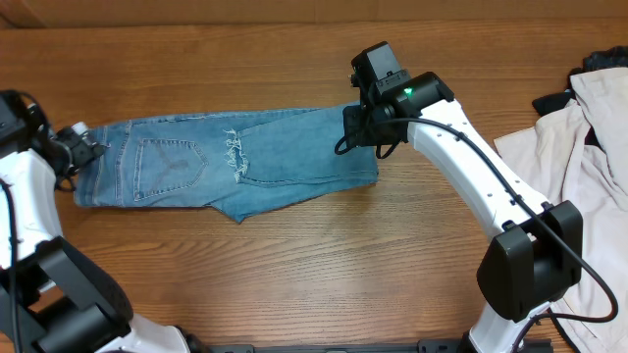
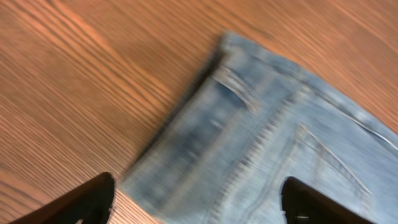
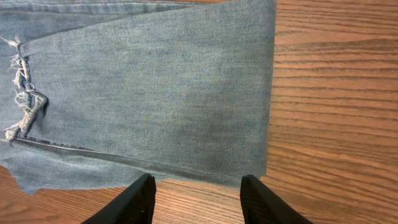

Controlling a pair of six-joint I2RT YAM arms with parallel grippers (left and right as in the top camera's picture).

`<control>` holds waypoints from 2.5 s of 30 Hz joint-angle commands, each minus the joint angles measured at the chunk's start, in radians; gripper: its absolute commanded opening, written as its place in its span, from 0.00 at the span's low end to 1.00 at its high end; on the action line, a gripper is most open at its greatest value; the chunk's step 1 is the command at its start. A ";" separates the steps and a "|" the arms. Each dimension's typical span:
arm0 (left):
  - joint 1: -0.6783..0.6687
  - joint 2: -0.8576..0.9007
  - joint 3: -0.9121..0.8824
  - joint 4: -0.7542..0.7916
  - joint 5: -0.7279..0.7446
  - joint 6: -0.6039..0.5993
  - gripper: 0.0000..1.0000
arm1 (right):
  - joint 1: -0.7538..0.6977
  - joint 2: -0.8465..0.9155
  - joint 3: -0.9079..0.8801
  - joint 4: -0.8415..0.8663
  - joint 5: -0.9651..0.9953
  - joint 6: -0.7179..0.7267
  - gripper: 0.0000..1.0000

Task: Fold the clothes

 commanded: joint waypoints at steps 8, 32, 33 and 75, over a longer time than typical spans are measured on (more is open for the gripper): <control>0.066 0.230 0.017 0.130 0.192 0.066 0.89 | 0.003 -0.012 0.016 -0.013 0.003 0.002 0.48; 0.074 0.469 0.017 0.177 0.366 0.084 0.51 | 0.003 -0.012 0.016 -0.035 0.002 0.002 0.47; 0.074 0.469 0.017 0.177 0.366 0.084 0.49 | 0.003 -0.012 0.016 -0.036 0.002 0.002 0.47; -0.177 0.351 0.908 -0.560 0.359 0.084 0.04 | -0.061 -0.012 0.016 -0.067 0.003 0.002 0.43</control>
